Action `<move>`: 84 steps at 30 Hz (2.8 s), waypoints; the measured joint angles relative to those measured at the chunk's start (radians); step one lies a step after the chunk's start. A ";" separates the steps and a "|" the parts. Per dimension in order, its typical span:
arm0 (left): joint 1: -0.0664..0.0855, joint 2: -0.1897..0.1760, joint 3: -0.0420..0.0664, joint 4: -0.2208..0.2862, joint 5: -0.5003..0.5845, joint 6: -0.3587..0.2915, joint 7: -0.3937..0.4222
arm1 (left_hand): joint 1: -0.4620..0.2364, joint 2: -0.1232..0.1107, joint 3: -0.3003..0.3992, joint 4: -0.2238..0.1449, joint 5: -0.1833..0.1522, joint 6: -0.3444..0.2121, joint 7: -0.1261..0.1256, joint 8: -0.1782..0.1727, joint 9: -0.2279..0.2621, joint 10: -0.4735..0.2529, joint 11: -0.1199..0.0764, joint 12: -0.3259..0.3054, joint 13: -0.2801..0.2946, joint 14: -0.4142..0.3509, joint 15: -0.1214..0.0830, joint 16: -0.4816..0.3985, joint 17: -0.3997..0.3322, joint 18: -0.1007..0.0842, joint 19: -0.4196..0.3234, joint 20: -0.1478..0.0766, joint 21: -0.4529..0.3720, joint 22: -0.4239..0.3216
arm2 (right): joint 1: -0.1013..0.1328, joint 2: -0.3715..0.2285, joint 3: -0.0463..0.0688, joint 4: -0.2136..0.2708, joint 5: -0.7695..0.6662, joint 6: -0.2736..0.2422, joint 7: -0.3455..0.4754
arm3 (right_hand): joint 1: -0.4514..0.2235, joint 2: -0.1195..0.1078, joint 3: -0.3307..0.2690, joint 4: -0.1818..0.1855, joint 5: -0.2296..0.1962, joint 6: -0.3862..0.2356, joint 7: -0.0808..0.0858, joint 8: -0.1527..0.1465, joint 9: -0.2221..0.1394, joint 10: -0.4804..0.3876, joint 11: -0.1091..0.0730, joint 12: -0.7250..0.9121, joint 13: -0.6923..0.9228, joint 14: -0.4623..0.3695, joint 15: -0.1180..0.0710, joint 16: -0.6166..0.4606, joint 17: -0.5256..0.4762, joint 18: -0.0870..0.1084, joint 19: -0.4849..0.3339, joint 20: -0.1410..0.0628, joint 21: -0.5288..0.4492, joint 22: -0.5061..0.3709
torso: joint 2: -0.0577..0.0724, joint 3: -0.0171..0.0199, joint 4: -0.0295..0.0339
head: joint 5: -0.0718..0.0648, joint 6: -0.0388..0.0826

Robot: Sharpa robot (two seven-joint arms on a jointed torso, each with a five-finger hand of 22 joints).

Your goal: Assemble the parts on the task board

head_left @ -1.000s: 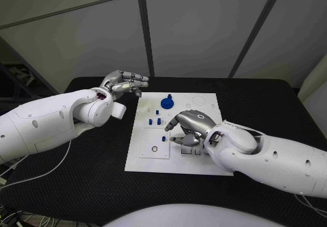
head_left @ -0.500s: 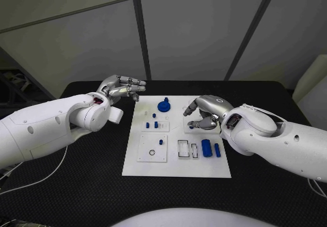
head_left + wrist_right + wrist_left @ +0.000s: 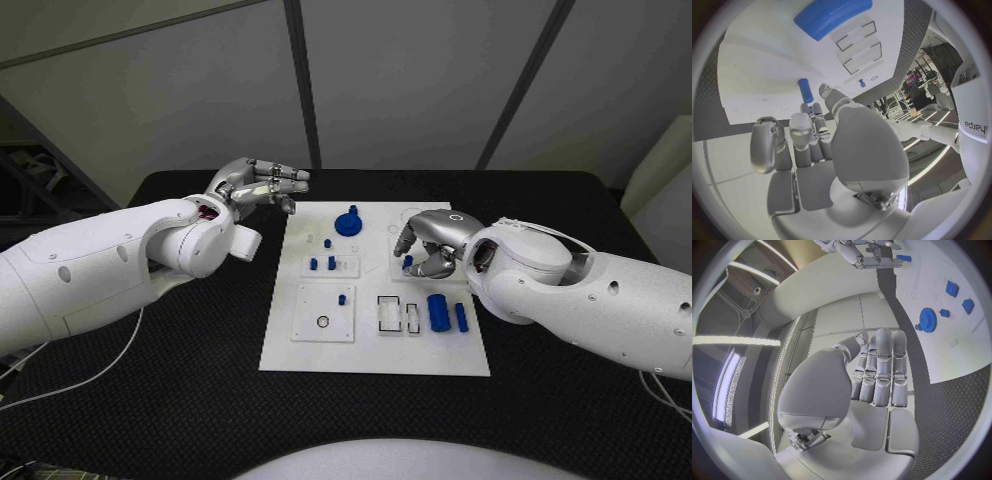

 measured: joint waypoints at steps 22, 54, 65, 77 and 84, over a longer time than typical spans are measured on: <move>0.000 0.000 0.000 -0.001 0.000 0.002 -0.001 | 0.000 0.000 0.000 0.000 0.000 0.000 0.000 0.000 0.000 0.000 0.000 0.000 0.000 0.000 0.000 0.000 0.000 0.000 0.000 0.000 0.000 -0.001 | 0.000 0.018 0.000 -0.023 -0.051 0.061 -0.040 | 0.026 0.045 0.075 -0.004 0.000 0.069 -0.015 0.009 0.006 0.170 -0.036 0.039 0.008 0.005 -0.016 0.046 0.025 0.000 0.003 -0.011 0.057 0.000 | -0.001 0.0013 -0.0013 | 0.000 -0.003; 0.000 0.005 0.000 -0.006 0.000 0.002 -0.002 | 0.000 0.008 -0.003 -0.003 0.000 0.000 0.000 0.000 0.000 0.000 0.000 0.000 0.000 0.000 0.000 -0.003 -0.001 0.000 0.000 0.000 0.000 -0.002 | 0.000 0.013 0.002 0.157 -0.004 -0.079 -0.017 | 0.037 0.077 0.108 -0.033 0.003 0.122 -0.032 0.019 0.023 0.235 -0.049 0.040 0.022 0.005 -0.038 0.059 0.031 -0.016 0.002 -0.034 0.128 0.000 | -0.002 -0.0003 -0.0012 | 0.001 -0.006; -0.001 0.013 0.000 -0.007 0.000 0.001 -0.002 | 0.000 0.008 -0.003 -0.003 0.000 0.000 0.000 0.000 0.000 0.000 0.000 0.000 0.000 0.000 0.000 -0.003 0.000 0.000 0.000 0.000 0.000 -0.002 | -0.033 0.151 -0.024 0.131 0.024 -0.093 0.029 | 0.038 0.078 0.115 -0.040 0.008 0.122 -0.032 0.017 0.023 0.235 -0.049 0.039 0.022 0.005 -0.038 0.059 0.025 -0.016 0.002 -0.034 0.128 0.000 | -0.001 -0.0009 0.0010 | 0.019 -0.015; -0.001 0.019 0.000 -0.006 0.000 0.001 -0.002 | 0.000 0.008 -0.003 -0.003 0.000 0.000 0.000 0.000 0.000 0.000 0.000 0.000 0.000 0.000 0.000 -0.003 0.000 0.000 0.000 0.000 0.000 -0.001 | -0.048 0.208 -0.059 0.053 0.032 -0.072 0.063 | 0.038 0.078 0.116 -0.041 0.012 0.122 -0.032 0.016 0.023 0.235 -0.049 0.033 0.021 0.005 -0.038 0.059 0.023 -0.016 0.002 -0.034 0.128 0.000 | 0.000 -0.0001 -0.0010 | 0.029 -0.024; -0.001 0.019 0.000 -0.006 0.000 0.001 -0.002 | 0.000 0.008 -0.003 -0.003 0.000 0.000 0.000 0.000 0.000 0.000 0.000 0.000 0.000 0.000 0.000 -0.003 0.000 0.000 0.000 0.000 -0.004 -0.001 | -0.055 0.215 -0.062 0.038 0.030 -0.050 0.070 | 0.038 0.078 0.115 -0.041 0.012 0.121 -0.032 0.016 0.023 0.235 -0.049 0.033 0.021 0.005 -0.038 0.059 0.021 -0.016 0.002 -0.034 0.128 0.000 | 0.000 0.0009 -0.0010 | 0.032 -0.027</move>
